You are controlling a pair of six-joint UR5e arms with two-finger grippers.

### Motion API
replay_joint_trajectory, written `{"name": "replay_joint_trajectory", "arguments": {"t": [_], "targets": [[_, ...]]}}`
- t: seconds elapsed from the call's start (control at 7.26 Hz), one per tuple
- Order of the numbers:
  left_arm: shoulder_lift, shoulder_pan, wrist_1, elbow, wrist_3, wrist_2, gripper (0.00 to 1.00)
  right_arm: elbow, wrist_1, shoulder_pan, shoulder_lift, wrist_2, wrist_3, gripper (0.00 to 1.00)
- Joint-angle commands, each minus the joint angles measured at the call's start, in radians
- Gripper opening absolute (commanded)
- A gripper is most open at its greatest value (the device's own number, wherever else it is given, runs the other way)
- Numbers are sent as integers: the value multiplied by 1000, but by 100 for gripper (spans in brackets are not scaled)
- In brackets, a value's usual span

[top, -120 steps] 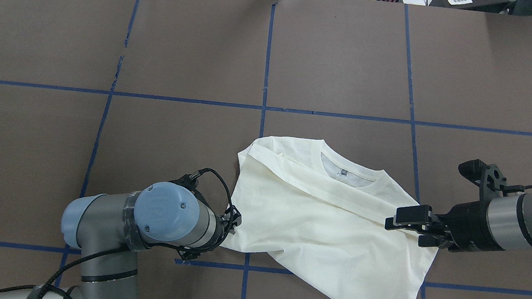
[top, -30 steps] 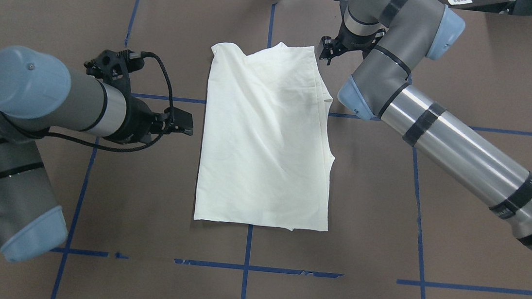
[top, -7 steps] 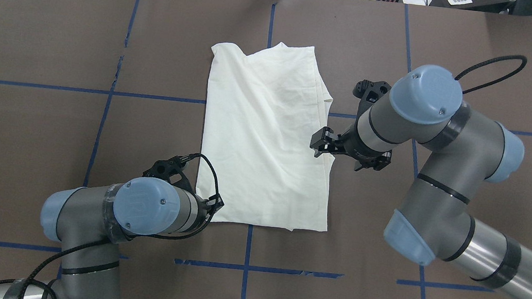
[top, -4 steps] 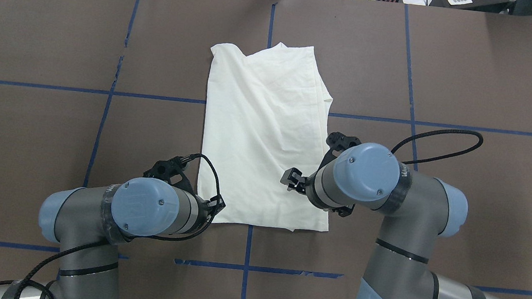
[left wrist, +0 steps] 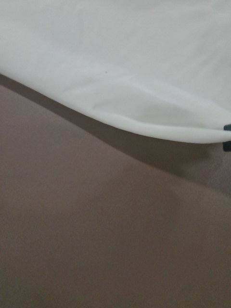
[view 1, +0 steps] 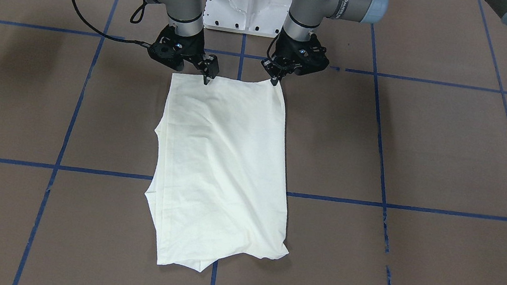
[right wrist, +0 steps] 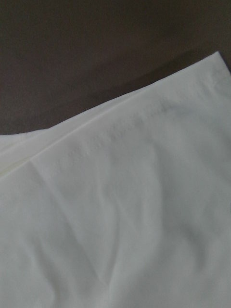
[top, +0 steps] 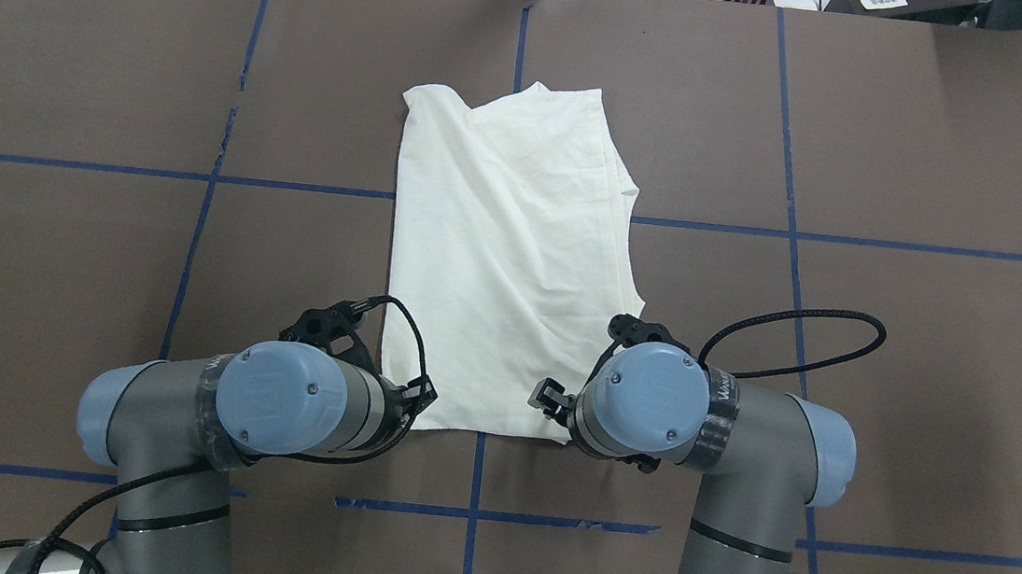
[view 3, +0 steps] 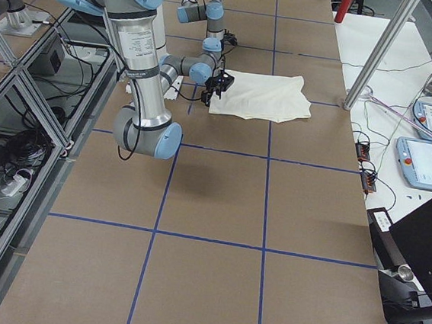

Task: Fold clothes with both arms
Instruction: 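Grasp the shirt's edge nearest the robot with both grippers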

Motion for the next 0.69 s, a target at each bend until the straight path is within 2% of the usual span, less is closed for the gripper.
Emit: {"name": "replay_joint_trajectory", "arguments": {"t": [0.0,0.28,0.55], "targets": [[-1,0,0,0,0,0,0,-18,3,-9,37,-13,96,100],[-4,0,0,0,0,0,0,-85,10,-10,63,-38,158,100],[-6,0,0,0,0,0,0,-94,2,-9,68,-36,161,100]]}}
